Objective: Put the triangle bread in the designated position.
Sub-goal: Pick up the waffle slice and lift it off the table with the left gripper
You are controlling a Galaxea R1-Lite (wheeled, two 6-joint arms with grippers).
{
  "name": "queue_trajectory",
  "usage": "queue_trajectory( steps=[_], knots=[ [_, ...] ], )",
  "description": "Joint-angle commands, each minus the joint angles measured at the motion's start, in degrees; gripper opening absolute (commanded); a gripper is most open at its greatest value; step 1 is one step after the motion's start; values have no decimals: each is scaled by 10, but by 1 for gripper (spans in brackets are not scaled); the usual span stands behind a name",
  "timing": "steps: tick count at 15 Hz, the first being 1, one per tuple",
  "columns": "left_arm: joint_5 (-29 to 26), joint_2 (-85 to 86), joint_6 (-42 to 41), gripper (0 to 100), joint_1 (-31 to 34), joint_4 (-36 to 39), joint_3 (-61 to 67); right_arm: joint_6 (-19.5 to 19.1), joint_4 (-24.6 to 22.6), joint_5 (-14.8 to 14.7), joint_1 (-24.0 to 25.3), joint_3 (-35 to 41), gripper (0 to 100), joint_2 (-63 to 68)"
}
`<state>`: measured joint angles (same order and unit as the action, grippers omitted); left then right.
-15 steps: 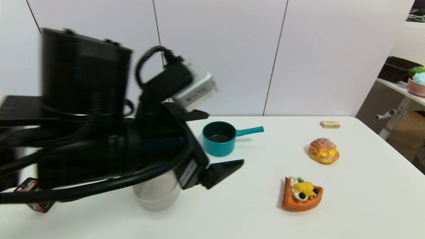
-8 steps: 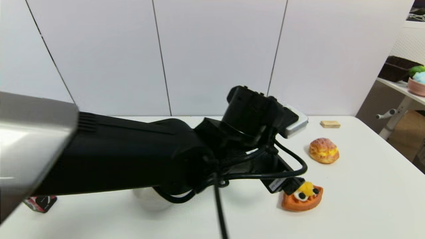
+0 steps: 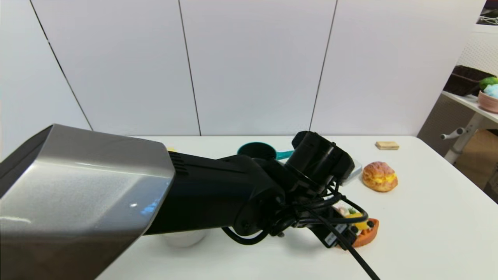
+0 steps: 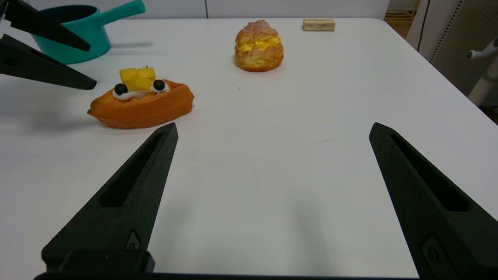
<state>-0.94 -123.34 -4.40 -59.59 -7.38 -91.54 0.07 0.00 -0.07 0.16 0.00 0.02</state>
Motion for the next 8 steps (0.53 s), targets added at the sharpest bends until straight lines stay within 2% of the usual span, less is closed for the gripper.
queue_trajectory(
  steps=[1,8],
  knots=[
    [-1,-2,18,100,-18,4,-11,0,0,0,0,0,100,1],
    [-2,-67,16,100,-23,3,-68,0,1,0,0,0,100,1]
  ],
)
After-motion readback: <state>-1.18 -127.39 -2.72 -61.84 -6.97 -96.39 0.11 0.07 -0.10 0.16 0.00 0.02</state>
